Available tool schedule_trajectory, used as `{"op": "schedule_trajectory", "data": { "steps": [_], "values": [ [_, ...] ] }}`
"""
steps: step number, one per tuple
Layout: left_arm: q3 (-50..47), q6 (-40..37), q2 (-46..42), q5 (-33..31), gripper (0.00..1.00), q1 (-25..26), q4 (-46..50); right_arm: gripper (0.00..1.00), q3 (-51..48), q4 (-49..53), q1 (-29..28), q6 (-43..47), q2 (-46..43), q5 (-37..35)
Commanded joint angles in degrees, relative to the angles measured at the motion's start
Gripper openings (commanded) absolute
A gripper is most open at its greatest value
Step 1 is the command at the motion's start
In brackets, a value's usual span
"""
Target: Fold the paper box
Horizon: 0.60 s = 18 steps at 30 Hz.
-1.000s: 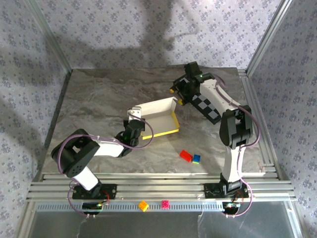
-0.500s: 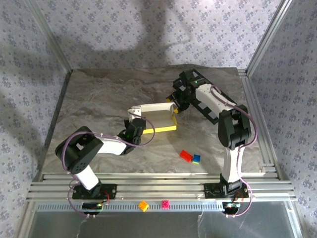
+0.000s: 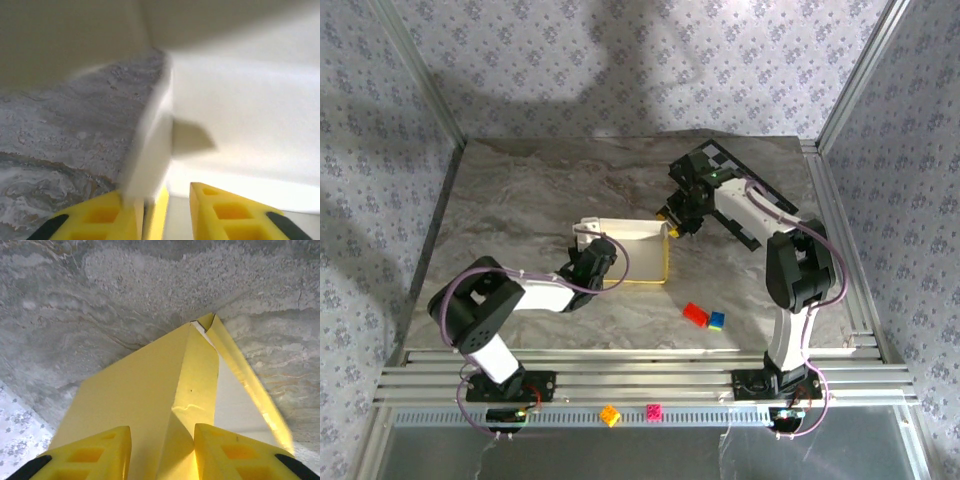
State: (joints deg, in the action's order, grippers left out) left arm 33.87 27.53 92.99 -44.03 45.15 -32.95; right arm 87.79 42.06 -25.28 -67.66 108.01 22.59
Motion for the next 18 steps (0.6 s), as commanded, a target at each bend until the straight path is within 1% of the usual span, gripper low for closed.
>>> {"op": "schedule_trajectory", "data": {
  "steps": [1,4,7,12,13,14,16,18],
  "values": [
    [1.0,5.9,-4.5,2.0,0.41,0.5,8.8,0.39,-1.9,1.5,-1.2,1.8,-2.5,-2.1],
    [0.4,8.6,-8.0,4.0,0.5,0.5,12.4,0.38,-2.5,1.2,-2.0,1.9,-2.4,-2.6],
    [-1.0,10.4,-11.9,7.8,0.6,0.6,14.4,0.36,-3.2,0.0,-2.8,1.5,-2.3,-3.1],
    [-2.9,15.8,-21.1,14.0,0.65,0.5,21.5,0.35,-4.3,-2.0,-3.7,0.0,-2.1,-3.6],
    [-3.3,17.4,-23.4,15.2,0.69,0.5,22.8,0.35,-4.5,-2.4,-3.7,-0.2,-2.3,-3.6],
    [-3.6,19.8,-26.1,16.3,0.98,0.5,25.4,0.35,-4.7,-2.8,-3.8,-0.5,-2.2,-3.8],
    [-3.5,23.6,-31.4,18.4,1.0,0.6,30.7,0.35,-4.8,-3.5,-3.8,-0.7,-2.1,-3.7],
    [-1.2,27.4,-37.3,18.5,1.0,0.6,40.1,0.35,-4.4,-3.7,-3.8,-0.9,-1.8,-3.5]
  ]
}}
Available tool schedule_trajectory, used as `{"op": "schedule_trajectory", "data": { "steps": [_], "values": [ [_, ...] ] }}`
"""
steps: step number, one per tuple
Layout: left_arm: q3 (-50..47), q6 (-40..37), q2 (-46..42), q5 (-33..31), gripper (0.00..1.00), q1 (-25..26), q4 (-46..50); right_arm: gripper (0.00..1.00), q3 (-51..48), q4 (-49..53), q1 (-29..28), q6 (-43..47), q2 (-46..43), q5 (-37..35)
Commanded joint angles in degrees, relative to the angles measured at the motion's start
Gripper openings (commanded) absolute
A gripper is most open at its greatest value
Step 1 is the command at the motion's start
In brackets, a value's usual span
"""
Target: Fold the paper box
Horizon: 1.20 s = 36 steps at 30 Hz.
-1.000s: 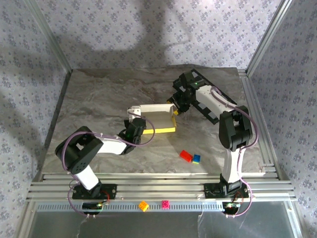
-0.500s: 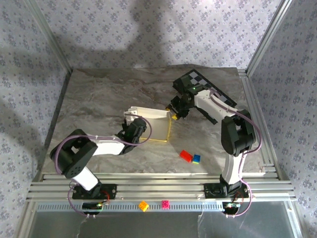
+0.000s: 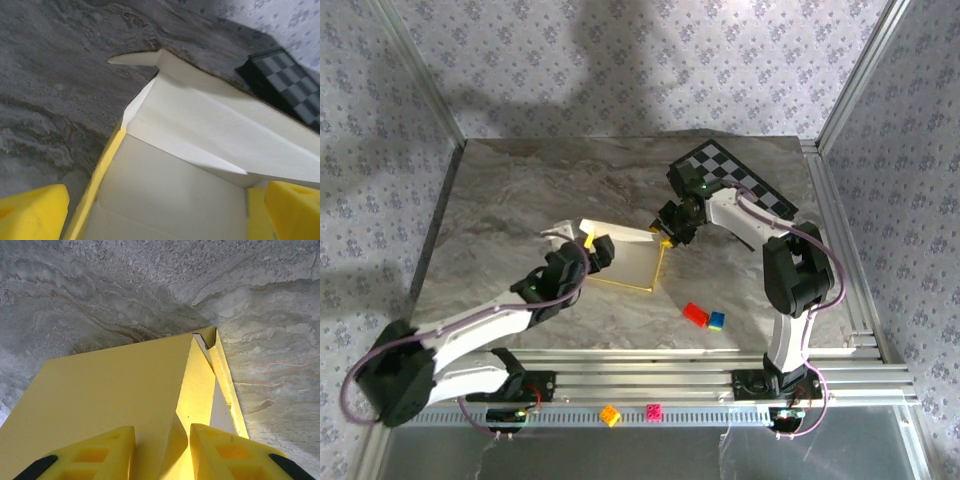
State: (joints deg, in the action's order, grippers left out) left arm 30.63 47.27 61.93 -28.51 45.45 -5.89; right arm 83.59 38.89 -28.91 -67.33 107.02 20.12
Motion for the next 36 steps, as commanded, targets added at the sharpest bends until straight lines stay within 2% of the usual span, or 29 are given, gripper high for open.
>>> {"op": "schedule_trajectory", "data": {
  "steps": [1,4,5,7,9,11,12,14,16,20,24,31,36],
  "values": [
    [4.0,9.0,-8.6,2.3,1.0,0.3,18.0,0.36,0.1,-0.6,-0.2,-1.3,-0.6,-1.0],
    [12.2,11.7,-13.4,0.0,1.0,-0.9,33.7,0.35,1.1,-0.5,-0.2,-1.1,0.0,-0.9],
    [14.9,12.5,-13.9,1.8,0.99,-3.2,37.0,0.35,1.3,-0.4,-0.2,-1.1,0.1,-0.9],
    [19.0,13.9,-12.6,12.8,0.96,-12.6,40.7,0.35,1.7,-0.3,-0.1,-0.8,0.2,-1.0],
    [24.1,14.5,-6.3,26.9,0.94,-24.0,43.9,0.35,2.0,-0.1,0.0,-0.4,0.3,-1.1],
    [31.1,11.8,1.1,33.7,1.0,-29.9,47.9,0.35,2.0,0.1,0.1,0.2,0.3,-1.3],
    [35.5,8.9,5.2,34.7,1.0,-31.1,50.3,0.35,2.0,0.1,0.1,0.4,0.3,-1.5],
    [42.9,4.5,12.0,35.0,1.0,-32.8,54.5,0.35,1.9,-0.1,-0.1,0.8,0.4,-1.5],
    [46.5,3.4,16.6,37.0,1.0,-34.4,53.9,0.35,1.8,-0.1,-0.2,0.9,0.5,-1.5],
    [47.6,8.1,25.1,45.3,0.9,-36.7,46.9,0.35,1.1,-0.7,-0.5,1.0,0.4,-1.7],
    [53.0,8.9,32.6,46.6,0.88,-34.9,46.6,0.35,0.9,-0.9,-0.7,1.3,0.6,-1.7],
    [54.3,8.6,37.5,49.6,0.75,-32.5,45.3,0.35,1.2,-1.1,-0.6,1.5,0.9,-2.0],
    [52.2,8.5,36.1,50.2,0.69,-31.5,46.6,0.35,1.3,-1.1,-0.7,1.5,1.5,-1.9]
  ]
}}
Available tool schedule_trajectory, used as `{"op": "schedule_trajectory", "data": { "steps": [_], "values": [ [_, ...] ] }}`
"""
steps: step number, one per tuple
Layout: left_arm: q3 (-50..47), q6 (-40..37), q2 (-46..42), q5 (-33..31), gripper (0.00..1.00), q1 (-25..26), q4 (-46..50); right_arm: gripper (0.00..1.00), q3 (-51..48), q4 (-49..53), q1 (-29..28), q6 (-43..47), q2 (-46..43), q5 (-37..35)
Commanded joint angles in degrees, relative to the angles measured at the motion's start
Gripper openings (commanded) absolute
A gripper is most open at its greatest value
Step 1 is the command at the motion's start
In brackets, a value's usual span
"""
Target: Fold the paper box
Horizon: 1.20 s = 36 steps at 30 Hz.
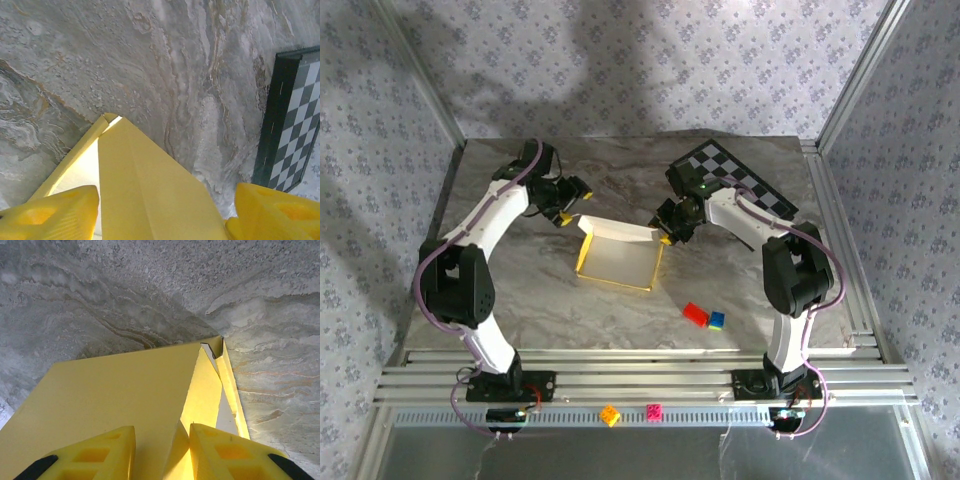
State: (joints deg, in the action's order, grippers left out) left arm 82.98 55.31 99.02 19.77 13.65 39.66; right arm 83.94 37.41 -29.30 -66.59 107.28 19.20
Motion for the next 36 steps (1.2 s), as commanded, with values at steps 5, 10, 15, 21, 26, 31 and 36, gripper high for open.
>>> {"op": "schedule_trajectory", "data": {
  "steps": [5,10,15,21,26,31,36],
  "values": [
    [-2.7,1.4,-2.1,2.3,0.66,0.5,1.5,0.35,1.0,0.0,-0.6,0.6,1.5,-0.9],
    [-4.9,3.6,-2.1,2.4,0.61,1.4,-0.4,0.34,0.9,-0.2,-0.6,0.4,1.5,-0.9],
    [-5.7,4.6,-2.2,2.4,0.54,1.8,-2.6,0.33,1.0,-0.7,-0.9,0.1,1.9,-0.8],
    [-7.8,5.4,-3.0,2.6,0.52,2.2,-3.7,0.31,2.4,-0.7,-1.0,-0.2,3.0,-0.9],
    [-9.5,6.4,-4.2,2.4,0.46,2.4,-5.0,0.29,3.6,-0.7,-1.1,-0.3,3.9,-0.9],
    [-10.7,7.9,-4.7,2.6,0.43,2.5,-6.3,0.29,3.8,-1.2,-1.5,-0.7,4.5,-1.1],
    [-12.2,9.6,-5.6,2.1,0.41,2.6,-7.4,0.28,4.1,-1.8,-1.4,-1.2,5.1,-1.0]
  ]
}}
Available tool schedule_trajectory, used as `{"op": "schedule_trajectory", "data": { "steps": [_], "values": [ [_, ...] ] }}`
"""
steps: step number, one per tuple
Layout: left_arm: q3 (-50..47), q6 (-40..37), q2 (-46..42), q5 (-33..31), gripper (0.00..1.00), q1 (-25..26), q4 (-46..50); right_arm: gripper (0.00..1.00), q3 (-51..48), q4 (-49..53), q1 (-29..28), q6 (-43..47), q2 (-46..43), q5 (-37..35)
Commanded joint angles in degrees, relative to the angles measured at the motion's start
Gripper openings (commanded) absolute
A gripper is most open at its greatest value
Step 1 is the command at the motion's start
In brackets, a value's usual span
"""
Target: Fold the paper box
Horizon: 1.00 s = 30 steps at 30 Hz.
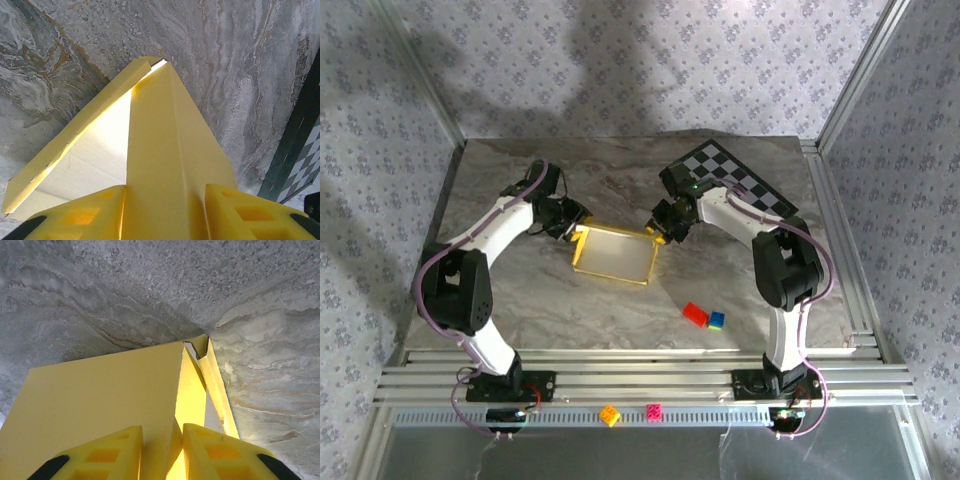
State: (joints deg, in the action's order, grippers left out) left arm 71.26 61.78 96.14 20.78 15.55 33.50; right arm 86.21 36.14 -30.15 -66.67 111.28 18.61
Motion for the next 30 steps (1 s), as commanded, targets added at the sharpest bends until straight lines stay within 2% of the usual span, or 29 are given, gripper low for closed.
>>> {"op": "schedule_trajectory", "data": {
  "steps": [1,6,16,24,30],
  "values": [
    [-0.8,3.4,-2.8,1.1,0.4,0.7,-1.5,0.27,1.9,-0.8,-0.6,-1.3,1.1,-0.3],
    [-2.5,4.3,-3.4,0.6,0.4,1.1,-2.0,0.26,1.9,-1.4,-0.6,-2.0,1.7,0.1],
    [-11.8,9.1,-7.7,-0.7,0.4,1.6,-7.9,0.22,0.2,-3.0,-1.1,-2.1,1.9,-0.2],
    [-17.9,10.7,-9.2,-0.8,0.4,1.7,-14.1,0.2,-1.6,-2.9,-2.3,-0.2,1.1,-2.3],
    [-22.1,11.2,-10.6,-0.9,0.4,1.7,-15.2,0.2,-3.3,-3.1,-2.8,1.8,0.8,-3.8]
  ]
}}
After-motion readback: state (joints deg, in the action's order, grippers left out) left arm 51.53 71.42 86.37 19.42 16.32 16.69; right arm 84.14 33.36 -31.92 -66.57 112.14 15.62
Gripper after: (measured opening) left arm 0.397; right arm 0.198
